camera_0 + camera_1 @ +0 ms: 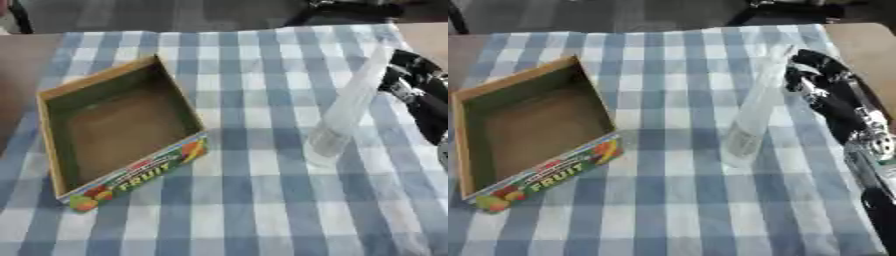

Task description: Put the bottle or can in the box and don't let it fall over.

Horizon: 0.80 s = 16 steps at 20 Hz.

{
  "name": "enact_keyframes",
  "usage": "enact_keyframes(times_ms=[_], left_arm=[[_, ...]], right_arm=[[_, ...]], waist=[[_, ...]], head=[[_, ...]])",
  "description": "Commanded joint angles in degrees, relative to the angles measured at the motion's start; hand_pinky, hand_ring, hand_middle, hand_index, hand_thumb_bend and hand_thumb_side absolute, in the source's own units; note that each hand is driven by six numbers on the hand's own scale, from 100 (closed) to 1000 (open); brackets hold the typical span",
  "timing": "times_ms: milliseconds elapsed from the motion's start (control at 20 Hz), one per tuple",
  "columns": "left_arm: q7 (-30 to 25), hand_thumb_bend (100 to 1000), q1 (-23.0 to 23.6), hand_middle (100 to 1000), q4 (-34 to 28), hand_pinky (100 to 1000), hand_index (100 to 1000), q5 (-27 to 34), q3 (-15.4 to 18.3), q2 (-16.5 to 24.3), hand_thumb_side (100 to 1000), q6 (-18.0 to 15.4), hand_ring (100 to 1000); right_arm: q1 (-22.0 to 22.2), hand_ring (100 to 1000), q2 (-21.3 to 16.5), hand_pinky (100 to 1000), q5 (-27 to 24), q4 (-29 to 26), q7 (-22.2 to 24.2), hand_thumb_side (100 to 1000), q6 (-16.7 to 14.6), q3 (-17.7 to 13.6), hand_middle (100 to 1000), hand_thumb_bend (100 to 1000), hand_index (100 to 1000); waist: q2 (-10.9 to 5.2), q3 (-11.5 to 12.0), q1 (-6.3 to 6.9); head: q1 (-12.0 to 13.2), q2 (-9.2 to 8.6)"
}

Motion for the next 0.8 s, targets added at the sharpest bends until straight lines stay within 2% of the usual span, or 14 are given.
enact_keyframes(times_ms=[50, 800], left_arm=[[-0.18, 775, -0.70, 698, -0.99, 862, 774, 0.10, 0.20, 1.38, 544, -0.15, 518], [-0.28, 772, -0.75, 698, -0.99, 863, 774, 0.14, 0.16, 1.36, 543, -0.13, 518]], right_arm=[[-1.11, 799, -0.72, 763, 0.30, -0.39, 0.58, 350, -0.10, -0.04, 852, 396, 853], [-2.07, 798, 0.11, 762, 0.40, -0.33, 2.16, 324, 0.73, 1.22, 845, 407, 845]], waist=[[-0.60, 0.14, 0.03], [-0.48, 0.30, 0.05]], head=[[0.01, -0.82], [-0.01, -0.81]])
